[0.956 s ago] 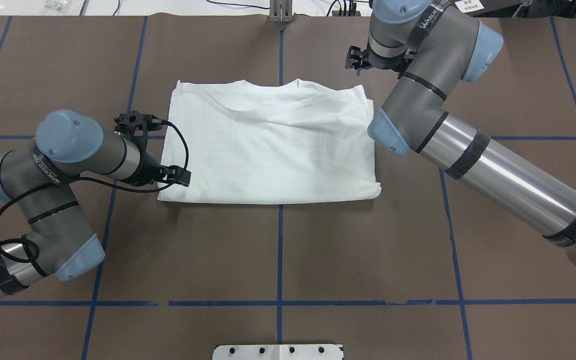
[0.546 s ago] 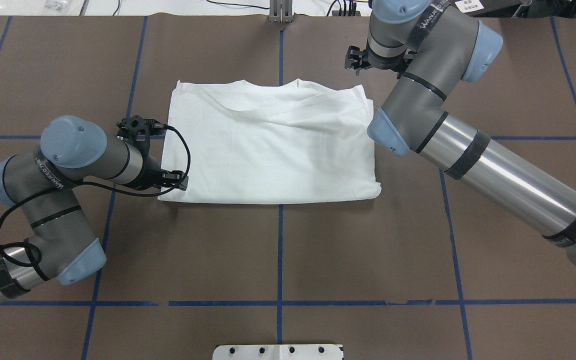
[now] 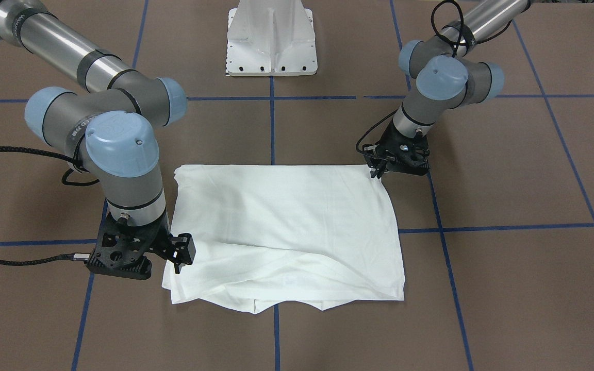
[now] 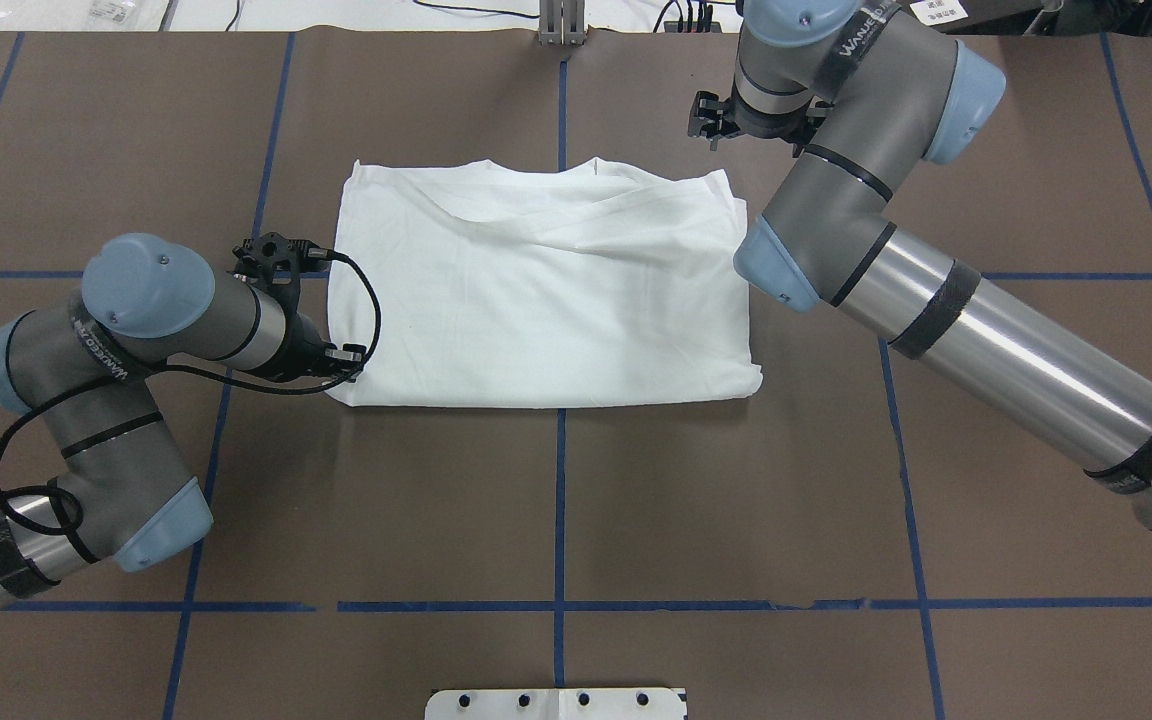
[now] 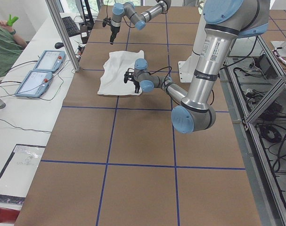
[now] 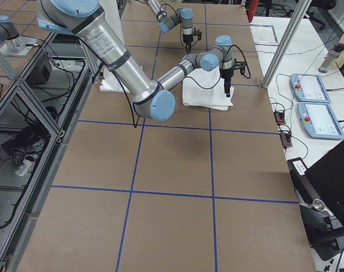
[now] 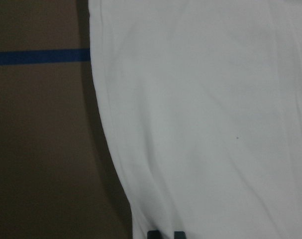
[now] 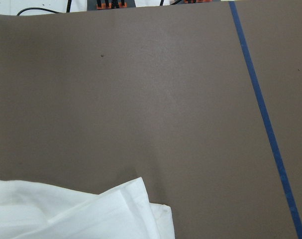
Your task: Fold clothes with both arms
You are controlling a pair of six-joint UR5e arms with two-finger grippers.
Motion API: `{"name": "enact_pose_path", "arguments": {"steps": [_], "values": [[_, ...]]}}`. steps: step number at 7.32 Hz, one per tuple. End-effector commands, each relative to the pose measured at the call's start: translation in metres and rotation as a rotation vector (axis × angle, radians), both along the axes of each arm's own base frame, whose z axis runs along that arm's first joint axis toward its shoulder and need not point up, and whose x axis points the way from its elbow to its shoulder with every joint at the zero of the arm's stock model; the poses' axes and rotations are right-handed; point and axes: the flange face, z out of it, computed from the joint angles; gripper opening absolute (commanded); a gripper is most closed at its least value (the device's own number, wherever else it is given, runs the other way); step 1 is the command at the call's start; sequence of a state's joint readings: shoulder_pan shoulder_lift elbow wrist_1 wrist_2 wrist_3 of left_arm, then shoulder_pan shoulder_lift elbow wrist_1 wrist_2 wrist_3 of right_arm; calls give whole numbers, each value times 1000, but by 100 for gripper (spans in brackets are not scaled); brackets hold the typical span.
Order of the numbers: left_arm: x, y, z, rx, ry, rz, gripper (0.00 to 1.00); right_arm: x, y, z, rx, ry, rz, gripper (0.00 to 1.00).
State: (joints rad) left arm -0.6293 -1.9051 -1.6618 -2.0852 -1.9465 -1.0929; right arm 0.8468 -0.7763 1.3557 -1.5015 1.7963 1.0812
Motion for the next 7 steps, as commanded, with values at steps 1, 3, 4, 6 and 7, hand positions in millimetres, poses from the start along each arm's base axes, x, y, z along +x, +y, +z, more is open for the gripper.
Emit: {"name": "enact_pose_path", "arguments": {"steps": [1,3,4,6,7], "values": [[-30,22,12,37,-8,34,0,-1,1,1,0,-2,0,100],[-86,-5,43,188,-92,70,0,-5,7,-5,7,-13,-5,100],[-115,-41,70,213,-155,49,0,-10,13,-9,10,-19,-12,100],[-150,-140,86,221,-234,-25,0,-26,30,-21,29,-38,-37,100],[-146,-193,92,208,-277,-31,0,-30,36,-27,34,-48,-42,100]]}}
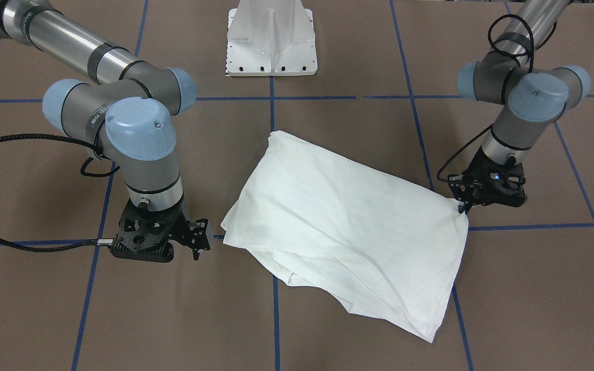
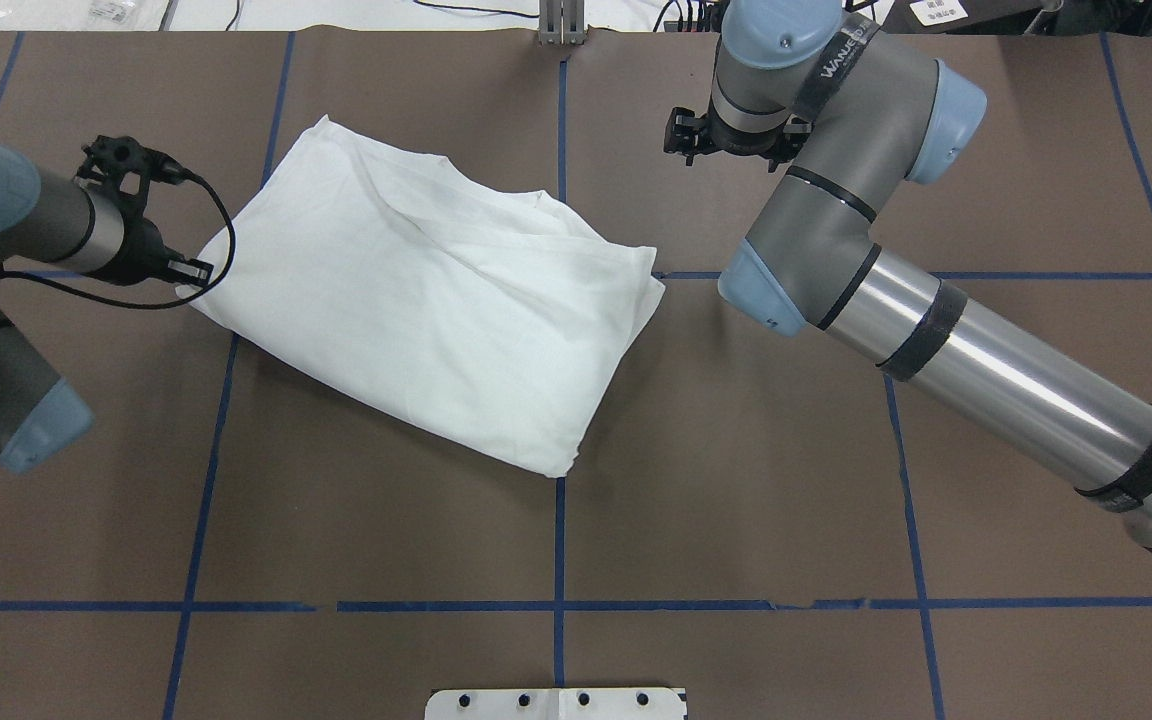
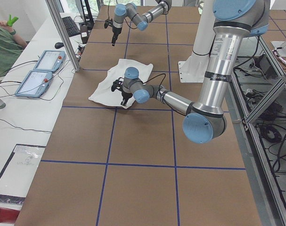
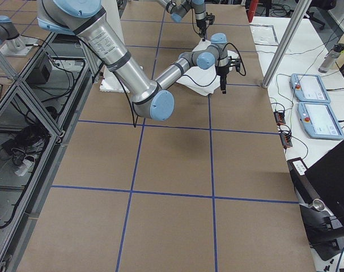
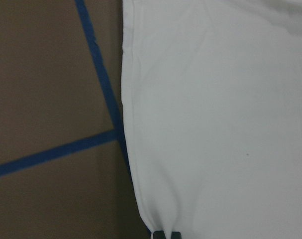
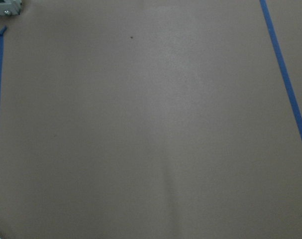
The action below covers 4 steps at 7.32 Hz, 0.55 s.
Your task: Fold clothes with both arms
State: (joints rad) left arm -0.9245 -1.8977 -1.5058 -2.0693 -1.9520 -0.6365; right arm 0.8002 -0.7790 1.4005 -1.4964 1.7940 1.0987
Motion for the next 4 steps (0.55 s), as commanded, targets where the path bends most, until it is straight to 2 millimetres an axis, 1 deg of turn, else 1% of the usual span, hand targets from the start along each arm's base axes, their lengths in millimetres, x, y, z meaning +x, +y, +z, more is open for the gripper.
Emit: {"name": "enact_pose_path", "arguments": {"steps": [1,2,3,4], "values": [[-6,-111,-3,-10,-69,-40,0,-16,15,-12,0,-23,-8,100],[4,-130,-15,-10,-68,-45,0,-23,19,-18,-16,-43,10,100],[-1,-130,-20,8,-47,-46,96,-38,30,-23,-49,-89,49,100],[-7,-128,-33,26,-25,-60,100,-65,49,-29,-112,-127,89,100]]}}
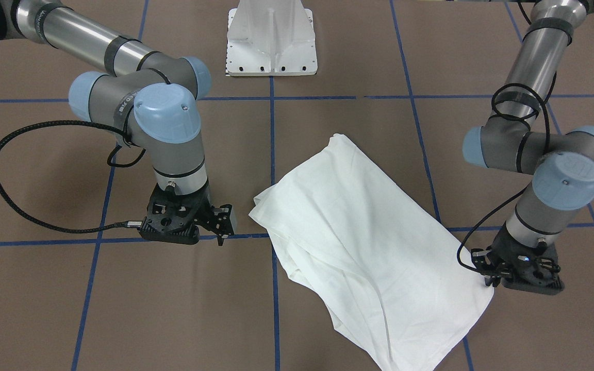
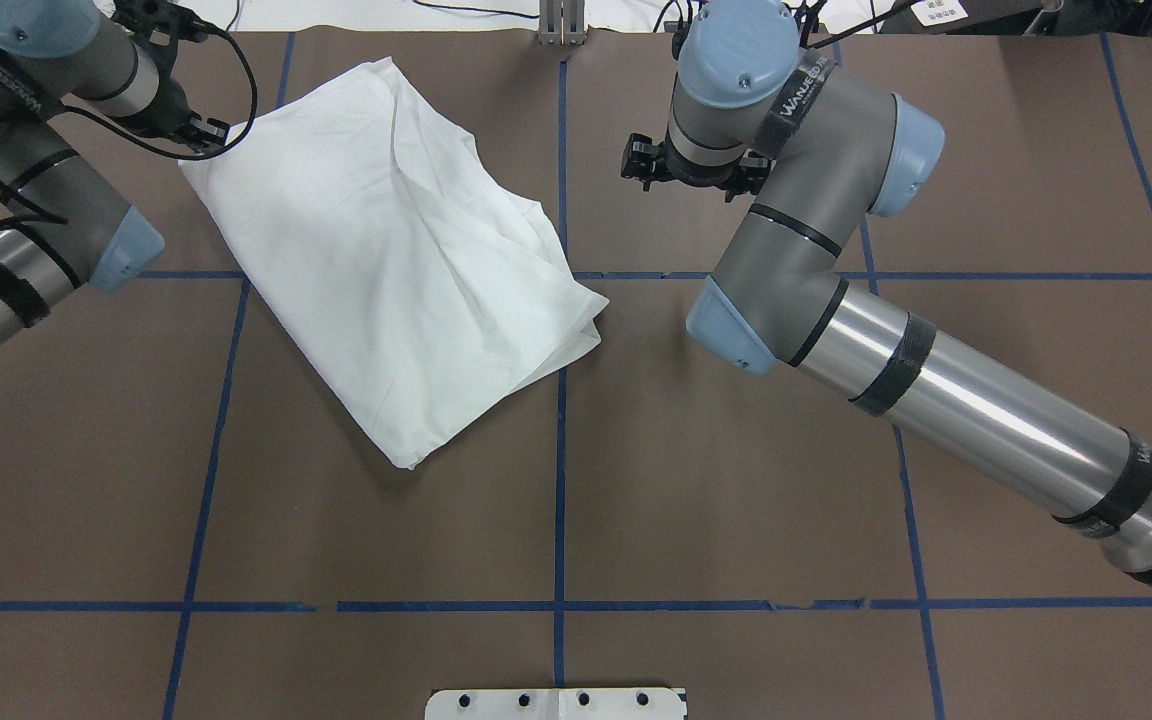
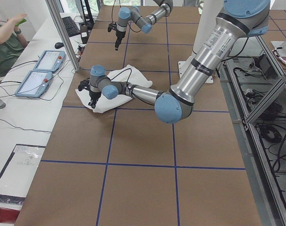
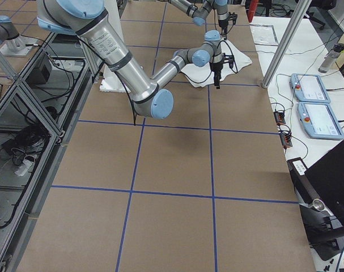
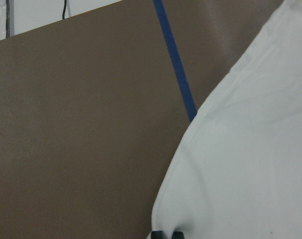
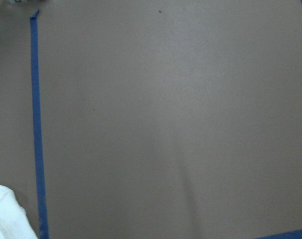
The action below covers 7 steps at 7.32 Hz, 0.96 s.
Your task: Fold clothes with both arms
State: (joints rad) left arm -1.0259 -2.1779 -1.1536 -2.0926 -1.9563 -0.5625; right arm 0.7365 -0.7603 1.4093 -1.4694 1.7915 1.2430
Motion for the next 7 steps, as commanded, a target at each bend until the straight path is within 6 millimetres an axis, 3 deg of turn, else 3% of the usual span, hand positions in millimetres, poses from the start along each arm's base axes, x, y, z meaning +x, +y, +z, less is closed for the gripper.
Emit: {"name": "enact_pose_path", "arguments": {"steps": [1,2,3,4,7], "values": [[-6,0,-17,24,29,-16,100,-58,36,-19,-128,-75,77,100],[-5,8,-22,9,53,-38,100,-94,52,-33,-214,-99,122,99],[-1,14,-27,7,67,-44,100,-117,71,-35,-261,-105,132,98],[-2,20,-21,5,66,-40,100,-138,88,-23,-297,-93,142,98],[0,25,-24,-5,80,-53,100,-158,104,-15,-299,-86,148,96]]}}
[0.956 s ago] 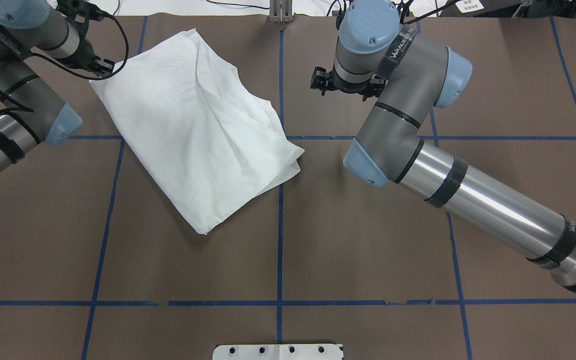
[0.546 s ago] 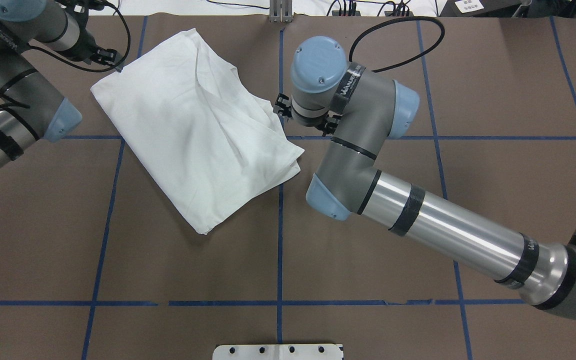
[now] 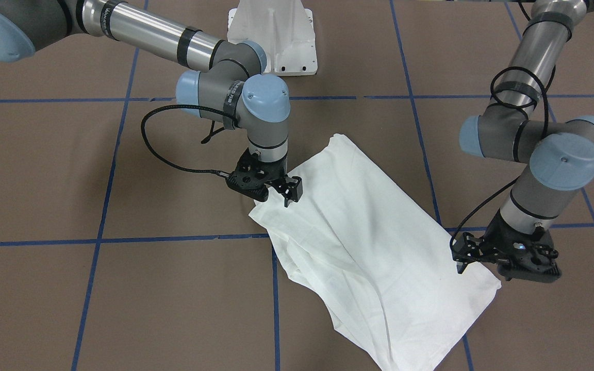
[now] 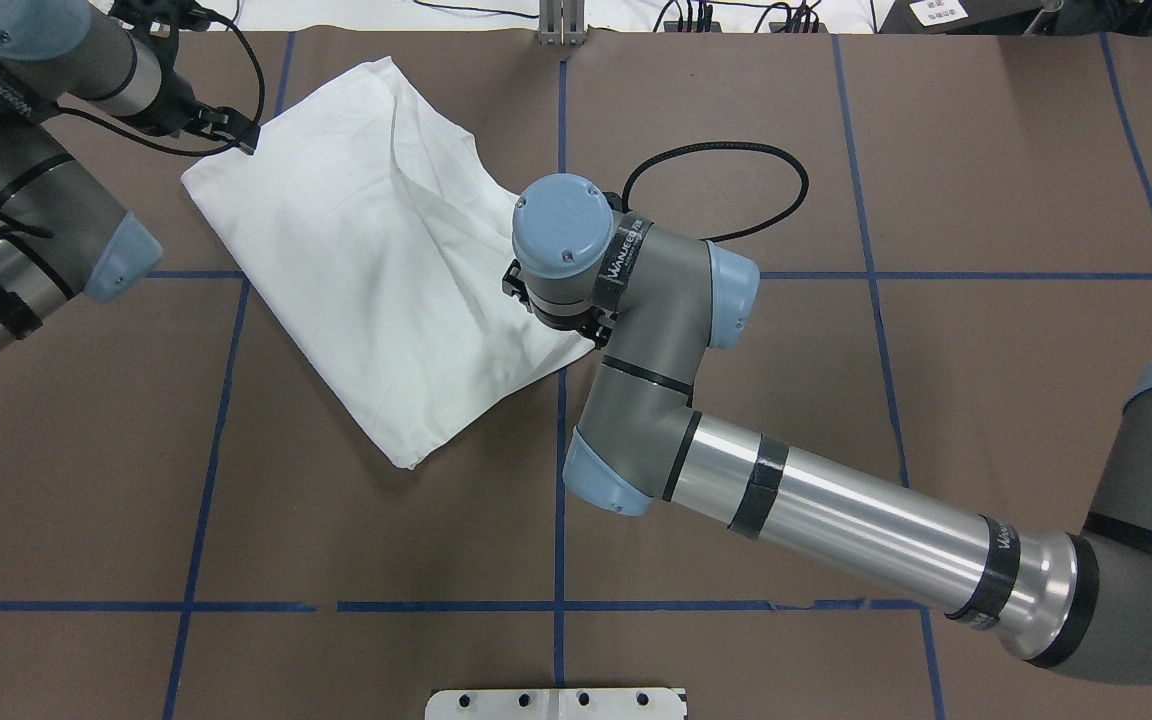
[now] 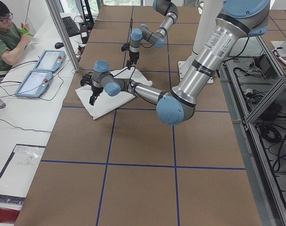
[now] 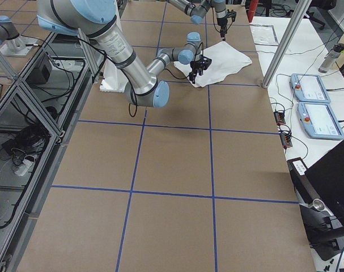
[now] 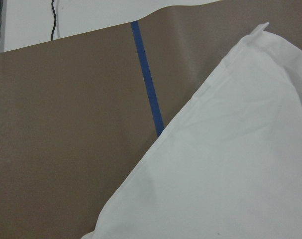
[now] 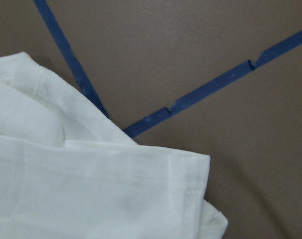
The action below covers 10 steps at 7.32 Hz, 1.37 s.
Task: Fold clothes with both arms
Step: 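Grasp the shirt edge with the right gripper and drag it toward the robot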
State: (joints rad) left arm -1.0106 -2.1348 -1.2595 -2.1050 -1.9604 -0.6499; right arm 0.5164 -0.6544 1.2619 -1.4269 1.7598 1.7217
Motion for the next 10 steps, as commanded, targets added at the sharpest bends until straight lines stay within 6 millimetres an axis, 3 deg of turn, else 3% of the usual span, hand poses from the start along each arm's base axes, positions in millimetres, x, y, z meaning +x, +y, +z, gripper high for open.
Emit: {"name": "enact_pose_path", "arguments": {"steps": [1,6,7,9,10], "values": [[0,4,-4,-7,14,-13,100,-9,7,7,-5,11,-2,95],[-1,5,-2,-9,12,-13,100,-17,17,7,6,14,4,70],[-1,6,-3,-6,13,-14,100,-18,18,6,13,1,7,55],[-2,6,-2,-7,12,-14,100,-18,18,1,11,-6,12,0],[-2,6,-2,-7,12,-14,100,-18,18,1,13,-7,9,0]]}}
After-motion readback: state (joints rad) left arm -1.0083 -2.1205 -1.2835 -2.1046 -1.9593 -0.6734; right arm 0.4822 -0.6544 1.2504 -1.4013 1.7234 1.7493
